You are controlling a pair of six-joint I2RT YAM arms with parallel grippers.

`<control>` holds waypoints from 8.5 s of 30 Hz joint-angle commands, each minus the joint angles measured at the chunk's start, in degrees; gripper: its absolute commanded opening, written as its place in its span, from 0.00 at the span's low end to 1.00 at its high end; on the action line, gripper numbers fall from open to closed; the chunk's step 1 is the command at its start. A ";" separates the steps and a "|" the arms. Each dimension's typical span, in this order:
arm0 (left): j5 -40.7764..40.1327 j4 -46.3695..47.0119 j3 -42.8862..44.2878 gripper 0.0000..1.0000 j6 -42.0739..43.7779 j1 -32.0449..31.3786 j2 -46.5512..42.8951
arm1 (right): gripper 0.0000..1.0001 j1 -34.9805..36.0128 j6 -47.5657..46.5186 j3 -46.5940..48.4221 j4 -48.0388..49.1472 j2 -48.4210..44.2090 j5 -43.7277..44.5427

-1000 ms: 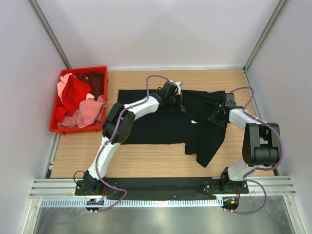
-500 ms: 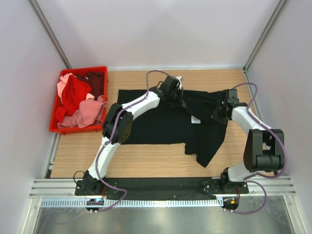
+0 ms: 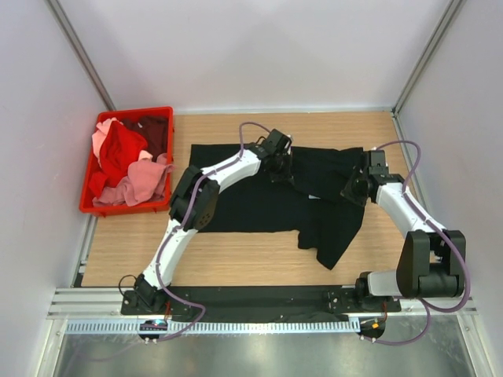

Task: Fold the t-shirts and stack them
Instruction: Fold the tshirt

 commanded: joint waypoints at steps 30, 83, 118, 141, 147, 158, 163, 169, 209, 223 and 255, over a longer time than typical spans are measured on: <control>-6.19 -6.79 -2.17 0.45 7.56 15.76 -10.67 | 0.44 -14.38 -6.68 23.38 20.28 28.35 -19.57; -7.35 -9.78 -36.95 0.49 11.09 14.63 -50.71 | 0.48 6.34 -9.59 18.14 -17.85 7.66 10.12; -8.38 -2.65 -62.47 0.60 -2.63 20.95 -70.69 | 0.40 20.25 44.47 -19.41 -23.31 -16.98 18.56; -7.68 1.13 -64.49 0.57 -5.45 21.04 -69.20 | 0.41 20.25 50.45 -23.19 -18.21 -20.68 17.51; -8.91 0.69 -63.87 0.56 -5.01 21.13 -69.02 | 0.40 21.12 50.10 -23.19 -16.72 -18.39 17.86; -20.15 -3.87 -63.26 0.57 -0.97 20.43 -69.29 | 0.01 21.12 45.27 -15.03 -21.72 -23.13 25.24; -19.99 -4.24 -64.83 0.55 -1.57 20.34 -67.97 | 0.01 21.13 41.67 -11.06 -21.74 -25.76 27.88; -22.79 -2.48 -69.31 0.47 -7.28 20.43 -67.70 | 0.01 21.04 38.42 -10.01 -19.44 -26.64 27.09; -34.14 5.96 -78.82 0.11 -35.95 22.36 -62.52 | 0.01 21.12 28.75 -8.34 -10.03 -32.36 28.58; -37.74 1.92 -67.39 0.00 -28.12 22.36 -61.73 | 0.01 20.95 23.30 -2.02 -10.39 -28.32 38.07; -45.21 -3.53 -38.74 0.00 -19.42 24.65 -34.31 | 0.01 7.50 -10.89 15.92 12.82 1.73 13.29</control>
